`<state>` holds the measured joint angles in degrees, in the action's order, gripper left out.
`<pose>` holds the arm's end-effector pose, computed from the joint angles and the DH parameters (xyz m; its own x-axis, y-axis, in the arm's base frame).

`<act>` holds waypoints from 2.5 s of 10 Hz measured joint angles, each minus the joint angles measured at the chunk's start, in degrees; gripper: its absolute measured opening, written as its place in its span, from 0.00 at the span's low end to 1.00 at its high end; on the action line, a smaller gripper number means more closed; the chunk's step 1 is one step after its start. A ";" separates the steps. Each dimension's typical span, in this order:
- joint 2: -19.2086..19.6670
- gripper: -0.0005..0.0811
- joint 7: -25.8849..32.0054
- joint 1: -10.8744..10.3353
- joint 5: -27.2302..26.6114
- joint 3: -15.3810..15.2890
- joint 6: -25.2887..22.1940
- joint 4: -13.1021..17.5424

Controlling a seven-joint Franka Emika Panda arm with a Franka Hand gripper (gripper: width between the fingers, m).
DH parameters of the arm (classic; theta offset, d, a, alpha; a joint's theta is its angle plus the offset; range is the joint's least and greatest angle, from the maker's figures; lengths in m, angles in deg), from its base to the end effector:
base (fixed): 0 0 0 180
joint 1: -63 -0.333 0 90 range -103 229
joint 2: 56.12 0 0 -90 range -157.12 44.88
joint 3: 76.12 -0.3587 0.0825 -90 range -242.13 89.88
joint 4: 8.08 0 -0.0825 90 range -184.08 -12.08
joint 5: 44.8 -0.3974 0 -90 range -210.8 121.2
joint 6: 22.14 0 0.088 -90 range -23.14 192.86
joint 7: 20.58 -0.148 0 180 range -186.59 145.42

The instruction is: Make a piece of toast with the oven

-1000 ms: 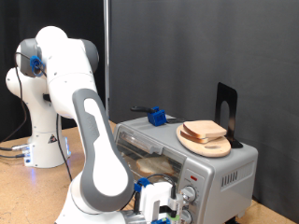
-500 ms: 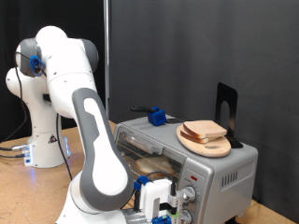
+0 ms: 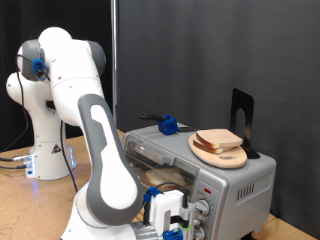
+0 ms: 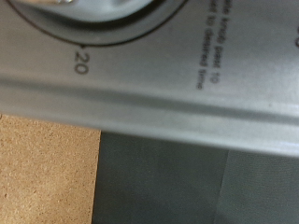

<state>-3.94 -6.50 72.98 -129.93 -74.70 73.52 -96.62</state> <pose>0.7177 -0.0007 0.1433 0.7745 -0.2362 -0.5868 -0.6055 -0.0080 -0.7958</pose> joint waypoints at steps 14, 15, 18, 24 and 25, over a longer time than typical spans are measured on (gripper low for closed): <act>-1.64 0.39 8.57 0.28 -3.19 0.49 2.07 -2.53; -1.74 0.39 5.00 0.28 -1.88 0.74 1.77 -2.34; -1.75 0.77 0.61 0.30 -0.68 0.96 1.13 -2.03; -1.62 0.99 -4.59 0.25 -0.15 0.94 0.68 -1.48; -1.49 0.99 -5.06 0.25 -0.12 0.95 0.68 -1.21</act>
<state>-5.42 -11.56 73.23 -130.06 -73.75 74.20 -97.82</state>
